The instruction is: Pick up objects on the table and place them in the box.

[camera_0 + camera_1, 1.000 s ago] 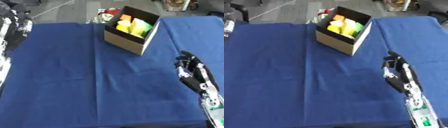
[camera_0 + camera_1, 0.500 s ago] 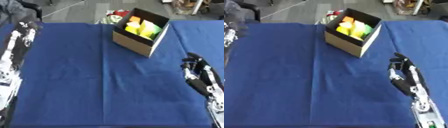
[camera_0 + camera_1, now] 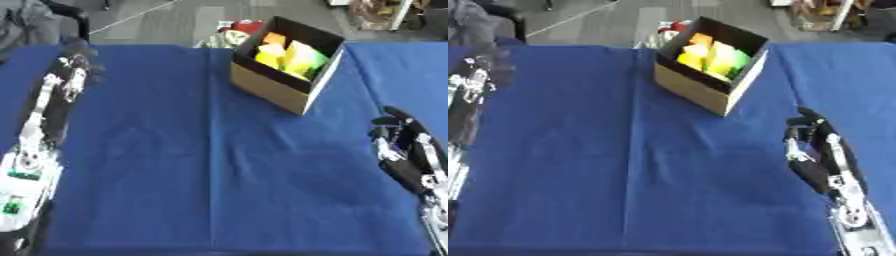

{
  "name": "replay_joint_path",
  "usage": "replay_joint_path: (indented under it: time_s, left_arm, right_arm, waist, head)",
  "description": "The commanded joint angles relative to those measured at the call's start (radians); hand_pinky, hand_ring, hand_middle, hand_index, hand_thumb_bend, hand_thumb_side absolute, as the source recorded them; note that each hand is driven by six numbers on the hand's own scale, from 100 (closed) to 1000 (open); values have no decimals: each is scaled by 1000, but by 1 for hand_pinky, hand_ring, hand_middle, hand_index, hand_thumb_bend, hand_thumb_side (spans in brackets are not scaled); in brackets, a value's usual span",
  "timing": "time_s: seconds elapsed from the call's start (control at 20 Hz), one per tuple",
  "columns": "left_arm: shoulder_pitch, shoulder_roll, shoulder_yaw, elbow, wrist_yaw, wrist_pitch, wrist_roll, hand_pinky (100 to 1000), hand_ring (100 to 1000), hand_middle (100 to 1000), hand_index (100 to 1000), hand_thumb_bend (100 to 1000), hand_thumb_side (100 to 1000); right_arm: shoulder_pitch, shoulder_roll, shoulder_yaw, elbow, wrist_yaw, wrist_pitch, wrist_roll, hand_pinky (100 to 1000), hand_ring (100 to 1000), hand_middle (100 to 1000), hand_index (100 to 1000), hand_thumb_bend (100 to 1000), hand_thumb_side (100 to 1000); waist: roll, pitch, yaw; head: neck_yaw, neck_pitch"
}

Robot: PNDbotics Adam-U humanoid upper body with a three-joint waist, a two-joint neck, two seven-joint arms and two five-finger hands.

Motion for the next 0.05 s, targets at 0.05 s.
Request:
replay_joint_path:
  time_s: [0.05]
  left_arm:
    - [-4,4,2,-9,7,-1,1,813,788,817,939,100,803]
  right_arm:
    - [-8,-11,-5,-15,1,-1,0,728,649,689,892,100,320]
  waist:
    - [-3,-17,-1]
  head:
    - [1,4]
